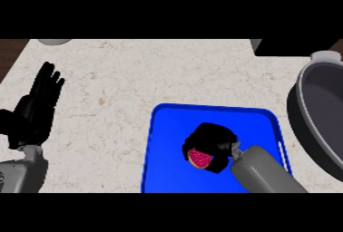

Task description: Pick the cupcake from the tray and place it in the pot

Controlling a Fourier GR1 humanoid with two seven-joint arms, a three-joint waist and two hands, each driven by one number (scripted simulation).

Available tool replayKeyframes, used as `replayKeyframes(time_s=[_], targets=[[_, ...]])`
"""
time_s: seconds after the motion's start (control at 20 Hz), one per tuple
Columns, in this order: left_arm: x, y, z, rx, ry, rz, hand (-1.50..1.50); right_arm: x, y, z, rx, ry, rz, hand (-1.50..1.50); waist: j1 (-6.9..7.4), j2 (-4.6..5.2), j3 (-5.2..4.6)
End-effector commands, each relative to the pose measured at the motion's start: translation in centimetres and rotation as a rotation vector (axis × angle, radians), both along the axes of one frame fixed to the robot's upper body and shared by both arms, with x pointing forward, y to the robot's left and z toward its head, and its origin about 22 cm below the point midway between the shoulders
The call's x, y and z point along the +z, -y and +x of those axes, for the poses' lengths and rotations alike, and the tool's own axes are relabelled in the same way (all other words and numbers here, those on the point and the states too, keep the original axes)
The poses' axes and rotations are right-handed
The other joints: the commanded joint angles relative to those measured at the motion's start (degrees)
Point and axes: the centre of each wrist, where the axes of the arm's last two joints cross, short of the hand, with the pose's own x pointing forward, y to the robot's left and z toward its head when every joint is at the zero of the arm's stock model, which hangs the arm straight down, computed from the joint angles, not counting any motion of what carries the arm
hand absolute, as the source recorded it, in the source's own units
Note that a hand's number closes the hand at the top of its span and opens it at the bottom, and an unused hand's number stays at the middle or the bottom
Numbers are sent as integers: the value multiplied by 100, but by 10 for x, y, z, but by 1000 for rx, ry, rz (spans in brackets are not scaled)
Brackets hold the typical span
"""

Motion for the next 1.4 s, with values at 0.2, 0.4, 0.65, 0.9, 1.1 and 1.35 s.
replayKeyframes(time_s=[0.2,0.4,0.65,0.9,1.1,1.35], targets=[[16,4,-3,-10,8,5,0,-24,9,11,49,-1,11,150,7,3,0],[1,5,0,-3,-4,-1,0,-18,6,-2,54,21,10,150,-15,0,-1],[-1,-8,-13,58,-19,0,0,-18,15,-39,-413,39,9,150,-305,-98,-13],[1,-6,-9,59,-22,-6,0,-4,12,-83,-727,76,59,150,-429,-100,-15],[4,-15,-9,70,-27,15,0,48,17,-100,-899,219,330,150,-382,-99,-5],[8,-9,-8,60,-19,-2,0,95,33,-136,-1093,449,510,150,-313,-87,-2]])
